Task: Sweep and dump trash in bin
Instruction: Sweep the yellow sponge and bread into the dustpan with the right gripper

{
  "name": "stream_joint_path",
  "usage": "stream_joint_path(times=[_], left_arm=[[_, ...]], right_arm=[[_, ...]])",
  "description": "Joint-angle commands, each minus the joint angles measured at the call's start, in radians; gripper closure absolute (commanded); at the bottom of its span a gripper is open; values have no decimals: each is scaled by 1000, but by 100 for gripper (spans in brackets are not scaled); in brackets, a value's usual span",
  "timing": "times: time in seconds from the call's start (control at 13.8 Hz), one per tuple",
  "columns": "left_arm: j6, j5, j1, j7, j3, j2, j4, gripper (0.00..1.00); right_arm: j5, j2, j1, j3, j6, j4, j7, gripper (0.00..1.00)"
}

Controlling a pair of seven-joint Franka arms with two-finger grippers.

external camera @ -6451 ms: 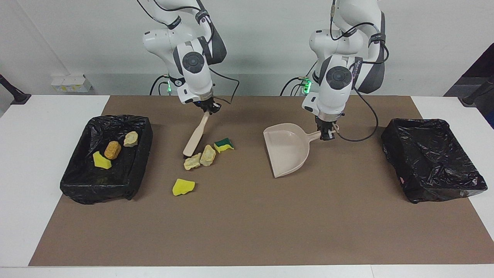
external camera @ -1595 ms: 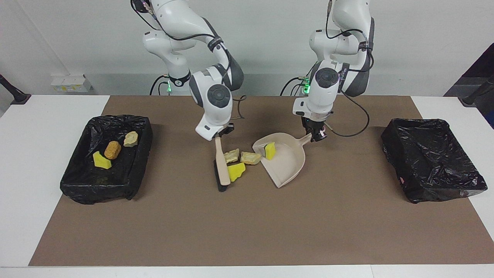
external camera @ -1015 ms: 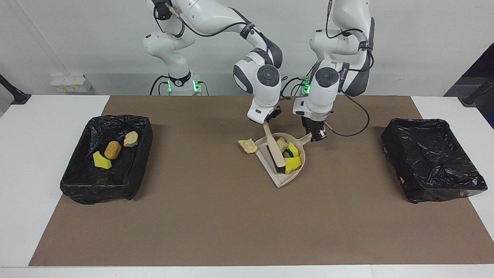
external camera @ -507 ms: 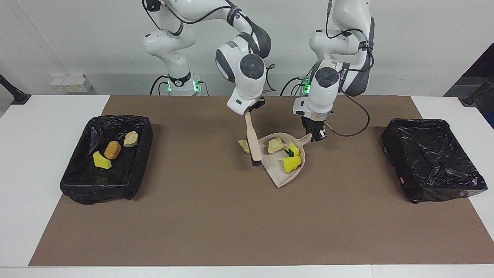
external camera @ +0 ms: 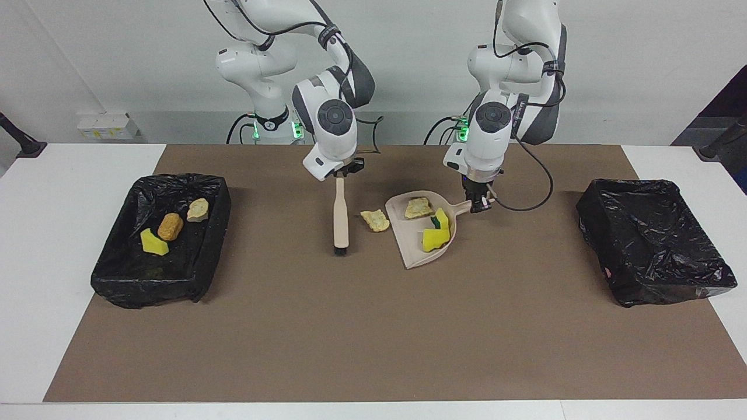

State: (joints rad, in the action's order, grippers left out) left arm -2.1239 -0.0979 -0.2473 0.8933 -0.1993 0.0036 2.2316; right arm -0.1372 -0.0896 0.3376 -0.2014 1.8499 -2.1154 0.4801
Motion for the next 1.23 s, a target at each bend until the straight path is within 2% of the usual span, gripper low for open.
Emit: stream_joint_path(times=[0.0, 0.22, 0.29, 0.58, 0.72, 1.16], left_arm=[[25, -19, -17, 13, 11, -33, 23, 100], [22, -19, -15, -11, 11, -33, 23, 100], [22, -19, -15, -20, 11, -33, 23, 100], [21, -17, -12, -33, 11, -33, 25, 100], [21, -17, -10, -43, 11, -31, 25, 100], [7, 10, 3, -106, 11, -25, 17, 100]], right_arm=[[-1, -11, 23, -13, 84, -46, 26, 100], [-30, -39, 99, -15, 121, -17, 22, 100], [-88, -47, 133, -15, 123, 3, 15, 100], [-186, -79, 210, -15, 118, 113, 24, 100], [-185, -90, 209, -13, 109, 149, 25, 100], [-185, -21, 158, -7, 22, 157, 9, 100]])
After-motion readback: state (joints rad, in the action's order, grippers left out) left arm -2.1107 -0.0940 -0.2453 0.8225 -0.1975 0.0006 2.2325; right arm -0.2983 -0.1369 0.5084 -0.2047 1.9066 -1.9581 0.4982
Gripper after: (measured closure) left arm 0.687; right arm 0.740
